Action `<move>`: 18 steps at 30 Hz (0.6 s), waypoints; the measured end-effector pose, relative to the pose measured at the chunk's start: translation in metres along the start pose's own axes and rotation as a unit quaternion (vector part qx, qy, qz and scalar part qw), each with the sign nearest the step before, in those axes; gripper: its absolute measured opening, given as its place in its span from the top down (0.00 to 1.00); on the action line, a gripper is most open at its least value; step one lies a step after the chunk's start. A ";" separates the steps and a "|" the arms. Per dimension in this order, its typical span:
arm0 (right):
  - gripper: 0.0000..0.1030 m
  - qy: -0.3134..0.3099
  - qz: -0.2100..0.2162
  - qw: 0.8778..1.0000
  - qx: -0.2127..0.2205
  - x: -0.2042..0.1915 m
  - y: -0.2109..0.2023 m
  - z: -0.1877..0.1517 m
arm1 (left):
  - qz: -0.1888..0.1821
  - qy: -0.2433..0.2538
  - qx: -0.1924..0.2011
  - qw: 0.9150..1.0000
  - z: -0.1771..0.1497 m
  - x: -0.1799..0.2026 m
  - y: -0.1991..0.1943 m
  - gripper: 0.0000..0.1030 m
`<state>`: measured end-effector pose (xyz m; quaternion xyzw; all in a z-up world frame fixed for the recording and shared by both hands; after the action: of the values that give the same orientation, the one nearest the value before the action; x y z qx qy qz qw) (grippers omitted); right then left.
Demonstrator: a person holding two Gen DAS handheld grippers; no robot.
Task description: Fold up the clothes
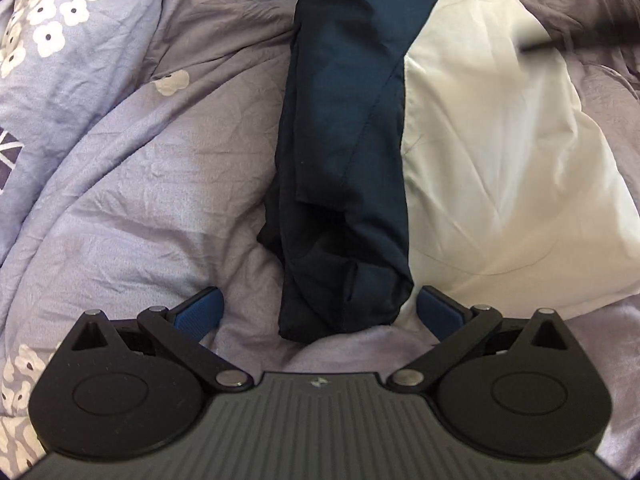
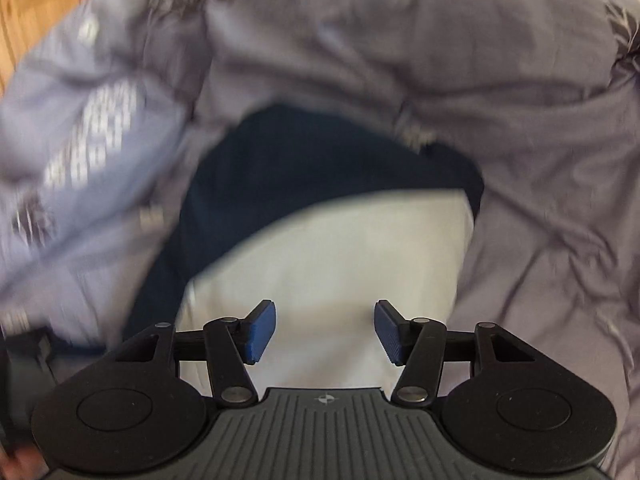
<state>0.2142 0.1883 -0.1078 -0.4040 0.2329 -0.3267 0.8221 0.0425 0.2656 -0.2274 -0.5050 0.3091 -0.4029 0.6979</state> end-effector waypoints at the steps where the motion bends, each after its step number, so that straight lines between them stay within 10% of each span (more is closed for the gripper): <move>1: 0.44 0.004 0.003 1.000 0.009 0.000 0.006 0.014 | -0.001 0.000 0.001 1.000 -0.001 0.000 0.000 0.00; 4: 0.42 0.006 0.001 1.000 0.013 -0.007 0.044 0.041 | -0.006 0.001 0.003 1.000 -0.002 -0.001 -0.001 0.00; 9: 0.11 -0.003 -0.042 0.998 -0.056 -0.023 0.125 0.034 | -0.019 -0.004 0.008 1.000 -0.006 -0.004 -0.004 0.00; 18: 0.14 0.006 0.001 1.000 0.008 -0.035 0.060 0.037 | -0.017 0.000 0.008 1.000 -0.007 -0.003 -0.008 0.00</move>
<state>0.2357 0.2605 -0.1316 -0.3956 0.2354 -0.3298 0.8242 0.0332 0.2638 -0.2220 -0.5048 0.2975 -0.4169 0.6949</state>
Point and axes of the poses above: each gripper's, at about its wrist camera, not at the fingertips, and y roughly the way its jaws point, x to its right, z to its top, the point moved 9 cm from there along y, roughly the way its jaws point, and after that the axes turned 5 degrees about -x, right-handed, at the moved point
